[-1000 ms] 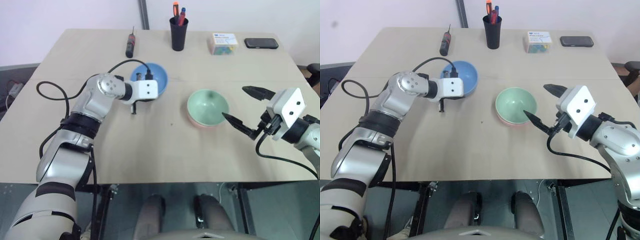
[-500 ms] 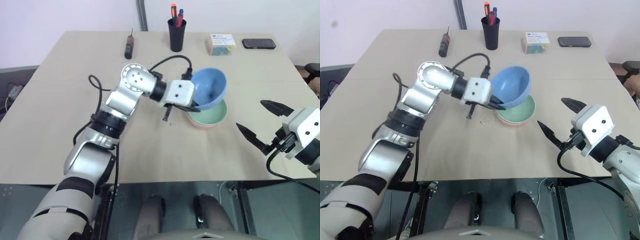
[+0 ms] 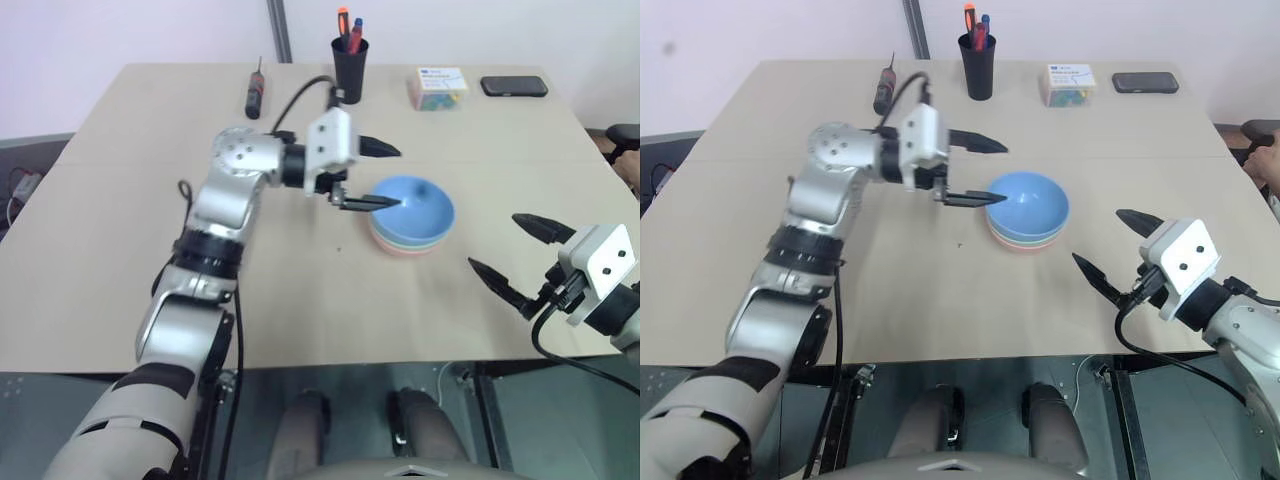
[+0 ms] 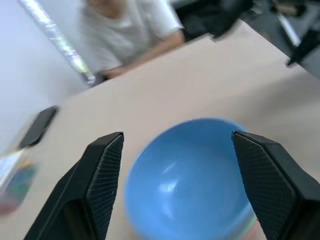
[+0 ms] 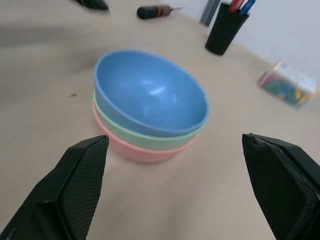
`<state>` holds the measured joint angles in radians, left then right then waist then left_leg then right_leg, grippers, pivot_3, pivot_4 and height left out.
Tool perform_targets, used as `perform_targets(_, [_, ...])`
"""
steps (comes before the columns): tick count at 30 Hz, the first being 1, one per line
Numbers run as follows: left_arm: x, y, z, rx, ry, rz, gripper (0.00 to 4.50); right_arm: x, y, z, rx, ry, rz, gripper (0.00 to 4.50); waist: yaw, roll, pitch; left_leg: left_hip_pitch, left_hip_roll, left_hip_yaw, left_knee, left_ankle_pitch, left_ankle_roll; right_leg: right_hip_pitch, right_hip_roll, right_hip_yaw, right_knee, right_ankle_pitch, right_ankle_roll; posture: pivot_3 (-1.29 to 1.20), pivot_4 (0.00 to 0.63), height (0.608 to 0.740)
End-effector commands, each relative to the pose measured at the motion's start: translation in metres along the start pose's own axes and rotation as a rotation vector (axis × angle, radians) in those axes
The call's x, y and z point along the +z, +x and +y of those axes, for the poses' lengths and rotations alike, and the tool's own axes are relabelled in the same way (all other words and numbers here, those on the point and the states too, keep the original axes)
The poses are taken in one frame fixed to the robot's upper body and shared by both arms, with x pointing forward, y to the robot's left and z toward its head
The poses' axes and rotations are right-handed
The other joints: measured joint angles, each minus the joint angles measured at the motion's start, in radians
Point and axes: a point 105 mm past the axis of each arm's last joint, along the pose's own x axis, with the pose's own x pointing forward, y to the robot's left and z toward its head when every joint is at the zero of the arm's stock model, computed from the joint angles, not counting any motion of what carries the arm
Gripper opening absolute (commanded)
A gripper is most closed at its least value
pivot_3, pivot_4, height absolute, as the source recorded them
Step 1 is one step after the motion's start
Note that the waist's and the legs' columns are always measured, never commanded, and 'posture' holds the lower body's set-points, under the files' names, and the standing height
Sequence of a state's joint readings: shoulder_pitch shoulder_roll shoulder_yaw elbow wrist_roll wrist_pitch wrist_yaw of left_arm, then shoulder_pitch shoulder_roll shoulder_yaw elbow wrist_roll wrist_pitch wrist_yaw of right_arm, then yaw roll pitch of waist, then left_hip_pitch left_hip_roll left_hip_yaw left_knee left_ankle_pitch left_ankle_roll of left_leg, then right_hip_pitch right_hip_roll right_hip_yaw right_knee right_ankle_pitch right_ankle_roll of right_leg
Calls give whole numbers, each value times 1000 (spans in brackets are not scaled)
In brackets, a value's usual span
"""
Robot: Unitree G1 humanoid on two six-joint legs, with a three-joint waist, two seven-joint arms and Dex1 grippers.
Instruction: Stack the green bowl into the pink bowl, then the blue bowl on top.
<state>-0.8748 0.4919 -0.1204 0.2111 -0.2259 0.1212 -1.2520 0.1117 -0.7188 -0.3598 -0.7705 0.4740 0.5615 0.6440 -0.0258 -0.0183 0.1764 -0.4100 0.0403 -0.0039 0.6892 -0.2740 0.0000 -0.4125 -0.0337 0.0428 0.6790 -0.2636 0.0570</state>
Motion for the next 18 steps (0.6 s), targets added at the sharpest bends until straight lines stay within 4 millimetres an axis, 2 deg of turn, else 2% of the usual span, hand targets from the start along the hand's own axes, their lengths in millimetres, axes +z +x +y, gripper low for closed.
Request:
perform_targets(1, [0,-25,-11,76,-85,0,3904,1,4,-13,23,5,-38,4500,-1,0,0,0,0,0,0,0,0,1,0,0,0,0,0,0,150,740])
perform_targets(3, [-6,-42,-24,88,-184,-4,4452,-2,7,-19,48,31,-53,4500,2,0,0,0,0,0,0,0,0,1,0,-1,0,0,0,0,150,740])
perform_targets(6, [-12,-66,-36,167,-263,30,4452,-13,6,-26,83,34,-23,4500,12,0,0,0,0,0,0,0,0,0,0,-1,-1,0,0,0,150,740])
perform_targets(11, [-23,-103,-59,316,-317,144,4452,-22,-10,-44,65,6,20,4500,18,0,0,-1,0,0,0,0,0,1,-2,-2,-2,0,0,0,150,740])
perform_targets(18, [-25,-129,-77,377,-364,228,4452,-24,-35,-54,79,-2,78,4500,17,0,0,3,0,0,0,0,0,3,-2,-2,-1,0,0,0,150,740])
